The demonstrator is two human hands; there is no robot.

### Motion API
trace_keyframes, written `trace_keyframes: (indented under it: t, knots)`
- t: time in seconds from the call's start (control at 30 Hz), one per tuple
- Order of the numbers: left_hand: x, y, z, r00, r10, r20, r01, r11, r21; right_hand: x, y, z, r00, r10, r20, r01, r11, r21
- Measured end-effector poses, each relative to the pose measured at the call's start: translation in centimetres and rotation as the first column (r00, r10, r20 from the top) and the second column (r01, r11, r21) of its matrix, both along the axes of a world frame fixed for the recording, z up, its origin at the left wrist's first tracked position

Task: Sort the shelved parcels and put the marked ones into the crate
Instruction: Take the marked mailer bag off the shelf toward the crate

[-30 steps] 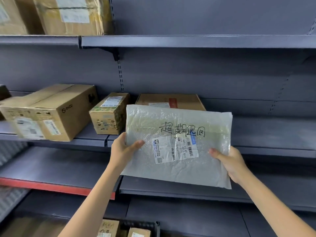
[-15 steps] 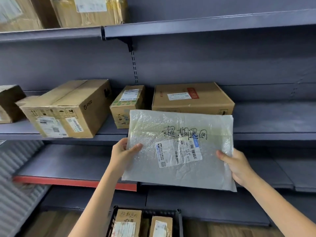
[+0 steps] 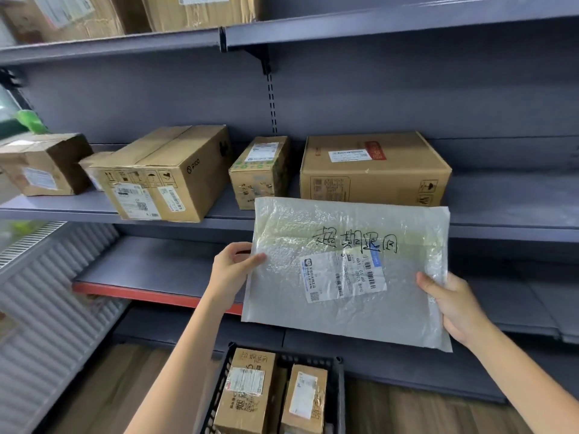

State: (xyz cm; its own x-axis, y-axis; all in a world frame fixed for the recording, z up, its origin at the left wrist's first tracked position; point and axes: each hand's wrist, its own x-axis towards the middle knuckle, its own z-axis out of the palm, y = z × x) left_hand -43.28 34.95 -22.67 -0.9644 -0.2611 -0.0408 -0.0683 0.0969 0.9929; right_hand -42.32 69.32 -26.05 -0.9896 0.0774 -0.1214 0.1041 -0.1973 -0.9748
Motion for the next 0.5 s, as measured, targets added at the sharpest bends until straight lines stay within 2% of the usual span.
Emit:
trace_keyframes:
  t: [0.1, 0.3, 0.5]
  knots:
    - [1.3, 0.5, 0.0, 0.998, 0.013, 0.055, -0.007, 0.996, -0.092, 1.3, 1.0, -0.6, 1.000, 0.006, 0.002, -0.006, 1.000, 0.013]
    - [3.5, 1.1, 1.7, 0.995, 0.019, 0.095, -0.005, 0.989, -0.145, 3.1, 2.4, -1.5, 0.993, 0.095, 0.070, -0.100, 0.993, 0.060]
    - [5.1, 0.3, 3.1, 0.996, 0.052, 0.068, -0.023, 0.928, -0.372, 2.0, 2.3, 0.5, 0.987, 0.154, 0.056, -0.160, 0.979, 0.129]
